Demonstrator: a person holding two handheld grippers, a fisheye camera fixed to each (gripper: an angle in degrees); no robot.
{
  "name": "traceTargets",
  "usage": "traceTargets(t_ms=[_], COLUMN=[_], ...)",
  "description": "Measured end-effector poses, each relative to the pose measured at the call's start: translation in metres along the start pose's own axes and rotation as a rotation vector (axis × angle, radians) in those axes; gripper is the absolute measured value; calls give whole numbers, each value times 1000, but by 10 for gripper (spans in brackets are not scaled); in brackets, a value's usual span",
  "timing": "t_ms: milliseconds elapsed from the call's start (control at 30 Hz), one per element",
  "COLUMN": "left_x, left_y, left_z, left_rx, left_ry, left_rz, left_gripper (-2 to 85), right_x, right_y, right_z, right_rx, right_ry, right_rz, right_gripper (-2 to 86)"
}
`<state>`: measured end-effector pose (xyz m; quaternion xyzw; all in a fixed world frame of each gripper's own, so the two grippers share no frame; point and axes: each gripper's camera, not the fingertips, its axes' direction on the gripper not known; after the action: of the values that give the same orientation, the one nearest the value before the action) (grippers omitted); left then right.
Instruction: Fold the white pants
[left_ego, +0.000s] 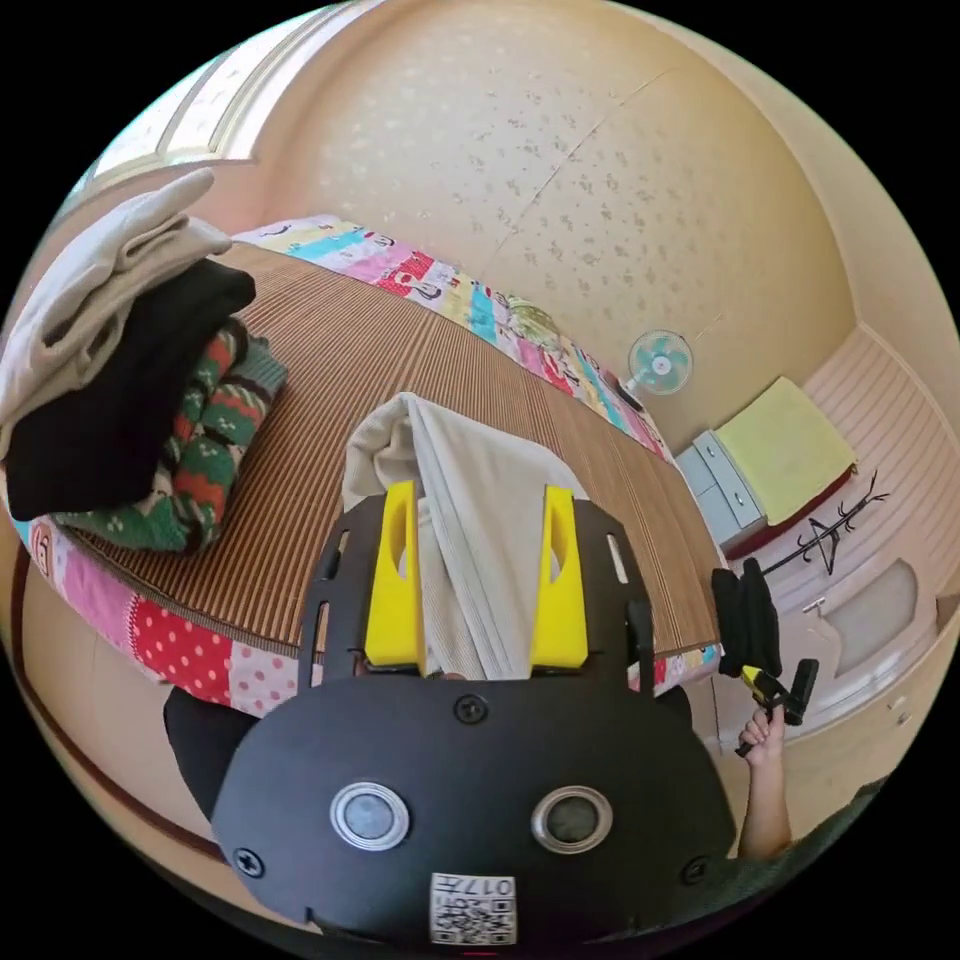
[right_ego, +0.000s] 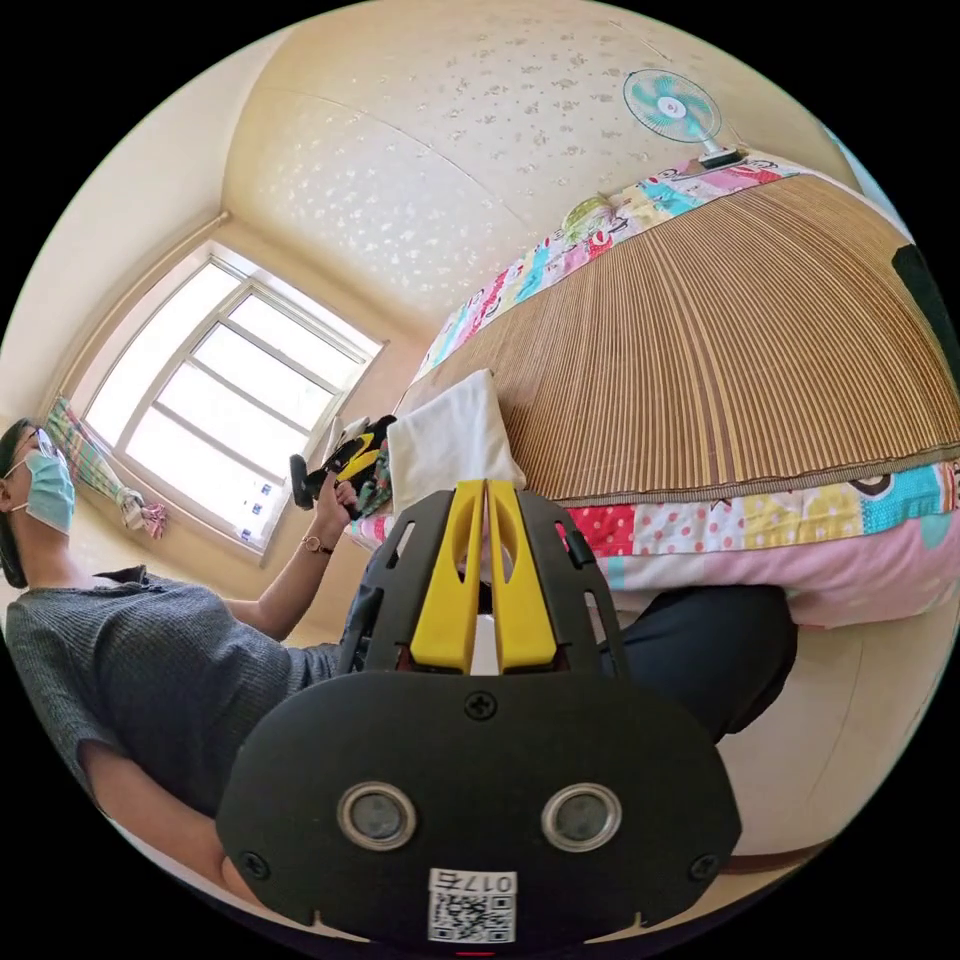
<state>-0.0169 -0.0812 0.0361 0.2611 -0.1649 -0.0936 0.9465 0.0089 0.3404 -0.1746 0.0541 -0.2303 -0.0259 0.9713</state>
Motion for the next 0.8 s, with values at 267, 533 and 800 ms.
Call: traceTargets(t_ms=[267, 533, 800], left_x=[157, 283, 256], left_y=[-33, 214, 288], left_z=[13, 95, 127], left_rx=[-5, -438, -593], left_ry=[191, 293, 243], left_rz=[359, 954, 862], left_gripper=[41, 44, 44], right_x=[-46, -28, -125], right_y=[5, 28, -34], right_z=[16, 28, 182], right_rx=[37, 58, -273], right_ry=[-110, 63, 18], right_rz=[-98, 59, -278], right_gripper=[10, 71, 138])
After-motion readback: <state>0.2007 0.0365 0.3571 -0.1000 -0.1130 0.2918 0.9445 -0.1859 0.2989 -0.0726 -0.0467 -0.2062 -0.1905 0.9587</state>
